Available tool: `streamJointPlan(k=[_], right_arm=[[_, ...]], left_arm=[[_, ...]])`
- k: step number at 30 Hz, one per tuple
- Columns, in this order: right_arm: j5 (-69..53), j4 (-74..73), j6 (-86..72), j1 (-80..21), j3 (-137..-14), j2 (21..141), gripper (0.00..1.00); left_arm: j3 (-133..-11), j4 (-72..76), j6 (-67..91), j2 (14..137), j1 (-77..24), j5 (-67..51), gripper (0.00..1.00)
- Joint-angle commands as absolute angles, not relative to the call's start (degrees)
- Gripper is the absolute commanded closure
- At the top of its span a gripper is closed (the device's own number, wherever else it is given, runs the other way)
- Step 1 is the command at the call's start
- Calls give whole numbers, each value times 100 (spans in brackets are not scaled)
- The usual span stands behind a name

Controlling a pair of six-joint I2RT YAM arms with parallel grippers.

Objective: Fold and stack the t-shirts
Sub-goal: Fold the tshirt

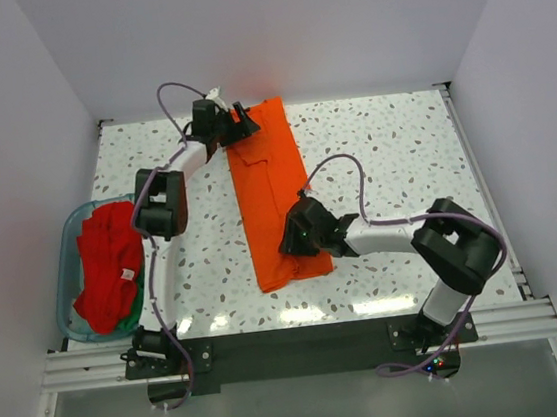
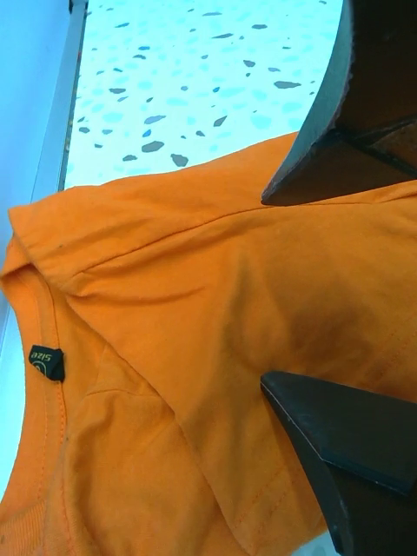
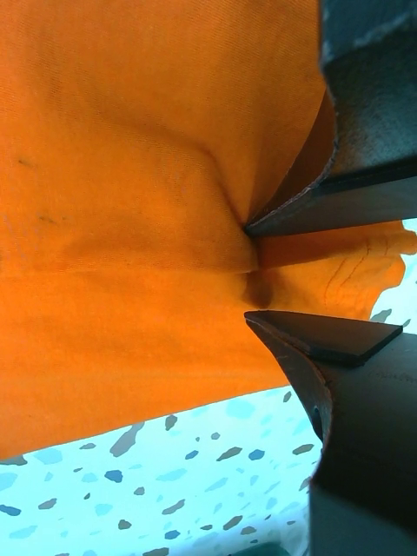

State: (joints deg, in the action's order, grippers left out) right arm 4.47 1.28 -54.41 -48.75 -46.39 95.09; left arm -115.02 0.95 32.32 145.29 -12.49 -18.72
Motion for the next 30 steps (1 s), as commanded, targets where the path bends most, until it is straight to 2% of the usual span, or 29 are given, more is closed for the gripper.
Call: streamJointPlan(k=[1, 5, 11, 14, 19, 24, 27, 30], right_arm=[[536, 54, -5371, -4887, -4860, 9256, 56], [659, -386, -5055, -4887, -4922, 8694, 55], [1282, -1449, -4694, -4896, -4808, 7605, 50], [1678, -1880, -4553, -4878, -4624, 7279, 50], [1618, -2117, -4334, -4764, -4184, 6812, 50], [1477, -2276, -4140, -4650, -3859, 6513, 50], [1171, -2259, -4008, -4483, -3692, 6486, 50], [968, -2136, -3911, -4333, -3517, 6513, 51]], left_arm=[[-11593, 219, 3270, 14705, -1266, -2575, 17], [-11470, 500, 3270, 14046, -1266, -2593, 16], [-10461, 720, 3445, 12535, -1266, -2207, 16], [-9355, 695, 3734, 11551, -1344, -1733, 21], [-7149, 55, 4077, 9770, -1695, -600, 38], [-4881, -421, 4648, 8229, -2521, 578, 53], [-3732, -431, 4903, 7297, -2934, 702, 59], [-2788, -598, 5202, 6339, -3269, 809, 59]])
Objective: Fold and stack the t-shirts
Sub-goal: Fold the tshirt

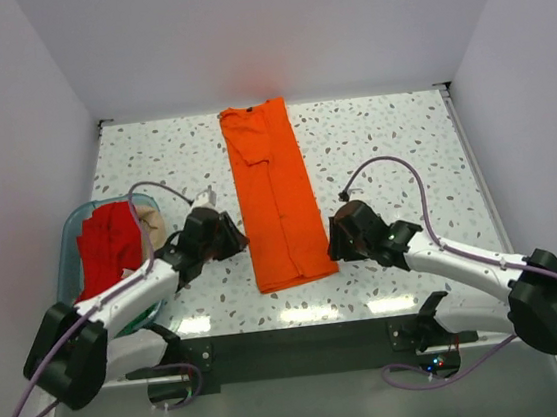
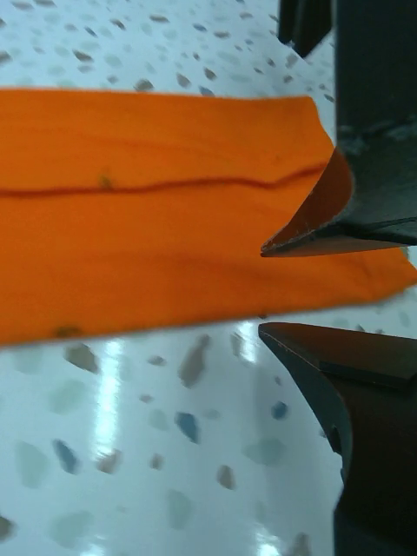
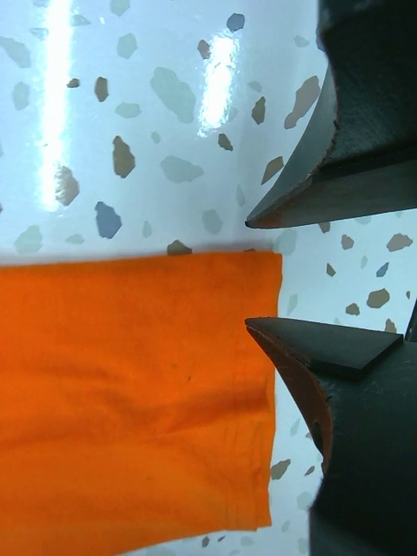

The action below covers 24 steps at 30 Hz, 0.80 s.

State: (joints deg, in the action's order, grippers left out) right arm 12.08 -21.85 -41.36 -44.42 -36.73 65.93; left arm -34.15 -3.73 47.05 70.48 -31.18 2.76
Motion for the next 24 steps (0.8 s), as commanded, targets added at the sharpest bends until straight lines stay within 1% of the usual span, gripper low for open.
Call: streamJointPlan(k=[1, 3, 5, 9, 12, 17, 24], right_arm=[[845, -2014, -3876, -4220, -3463, 6582, 51], [442, -1864, -3841, -4105, -3341, 6670, 53], [361, -1723, -3850, -4061, -3287, 6828, 55], [158, -1477, -3946, -4061, -3095, 6926, 56], [106, -1380, -3999, -4061, -3059, 6996, 56], [88, -1274, -4139, -4061, -3015, 7128, 56], [184, -1090, -4333, -4069, -2786, 7163, 56]], left_arm=[[-2595, -580, 5229, 5902, -3339, 756, 60], [-2235, -667, 5317, 5574, -3419, 668, 58], [-2049, -651, 5326, 5327, -3559, 563, 54], [-1899, -589, 5378, 5300, -3858, 466, 48], [-1706, -299, 5545, 5422, -4078, 387, 47], [-1617, -88, 5721, 5897, -4622, 545, 48], [-1591, -88, 6090, 6266, -5132, 879, 55]])
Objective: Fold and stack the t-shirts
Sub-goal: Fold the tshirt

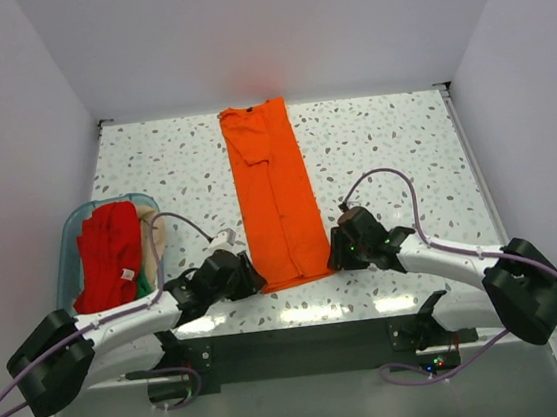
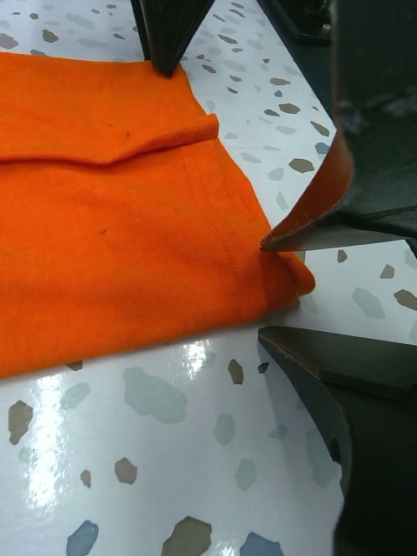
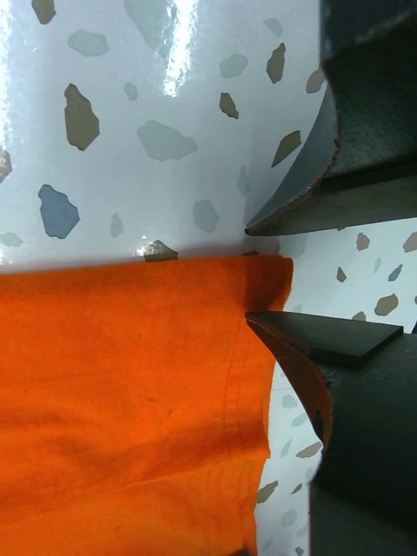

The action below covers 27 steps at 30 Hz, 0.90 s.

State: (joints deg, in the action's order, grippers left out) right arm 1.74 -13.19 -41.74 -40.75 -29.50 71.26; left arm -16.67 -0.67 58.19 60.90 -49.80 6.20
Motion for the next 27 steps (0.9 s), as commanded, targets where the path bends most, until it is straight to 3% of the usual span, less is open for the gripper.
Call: streamJointPlan(k=[1, 7, 12, 17, 20, 27], right_arm=[[185, -1038, -4368, -4061, -2760, 7189, 56], [141, -923, -4438, -4069, -2619, 7181, 60], [132, -967, -4465, -4069, -2487, 7006, 67], [18, -1099, -4421, -4061, -2452, 6865, 89], [9, -1178, -4403, -4061, -2400, 6672, 100], [-290, -1397, -4544, -4209, -2197, 5986, 100]], left_arm=[[-1600, -97, 6108, 6301, -5194, 896, 56], [-1670, -176, 6284, 6618, -5466, 1046, 65], [-1705, -263, 6390, 6609, -5581, 1072, 82], [-1924, -606, 6328, 6539, -5660, 1028, 99], [-2021, -861, 6258, 6408, -5704, 1002, 100], [-2030, -1353, 6240, 6074, -5967, 782, 100]])
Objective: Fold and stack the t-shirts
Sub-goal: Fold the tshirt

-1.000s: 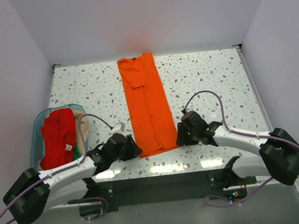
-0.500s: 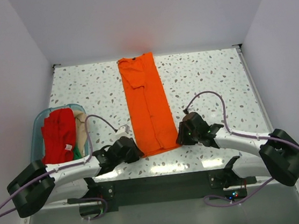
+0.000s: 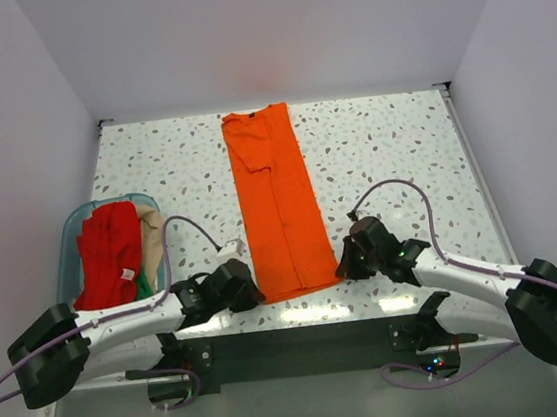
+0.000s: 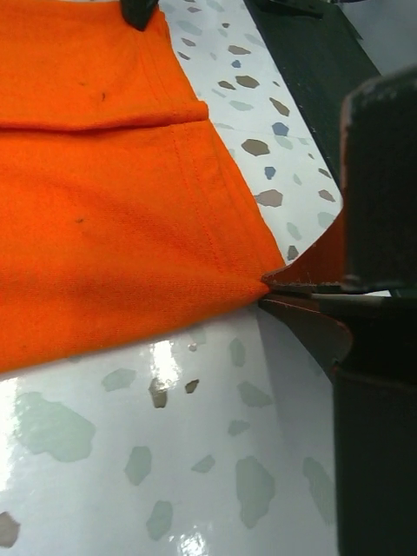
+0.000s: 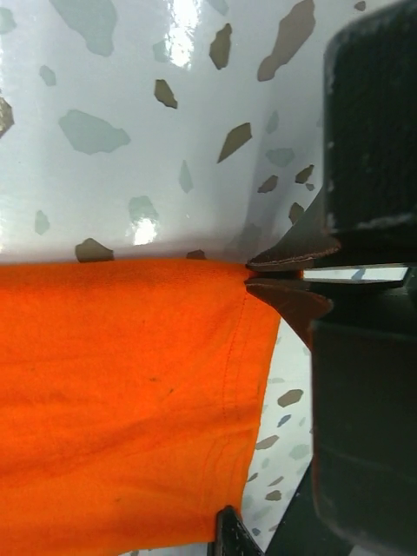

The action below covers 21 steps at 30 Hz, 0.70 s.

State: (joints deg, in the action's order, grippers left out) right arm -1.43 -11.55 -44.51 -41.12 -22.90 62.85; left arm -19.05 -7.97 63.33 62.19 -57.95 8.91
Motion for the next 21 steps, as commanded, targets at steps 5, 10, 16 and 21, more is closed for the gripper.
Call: streamJointPlan(k=[5, 10, 16, 21], right_arm=[[-237, -1652, -4807, -4570, -2127, 5363, 100], [-18, -2090, -4615, -4597, -2583, 5326, 100], [518, -2425, -4184, -4597, -3769, 6125, 100], [984, -2496, -3815, -4536, -5034, 7223, 100]], left_arm=[[-2135, -1643, 6293, 5801, -6161, 808, 100], [-2591, -1916, 6232, 5686, -6144, 1195, 100], [-3479, -1978, 5784, 6152, -5652, 1582, 100], [-3787, -1443, 5415, 6660, -4652, 1266, 100]])
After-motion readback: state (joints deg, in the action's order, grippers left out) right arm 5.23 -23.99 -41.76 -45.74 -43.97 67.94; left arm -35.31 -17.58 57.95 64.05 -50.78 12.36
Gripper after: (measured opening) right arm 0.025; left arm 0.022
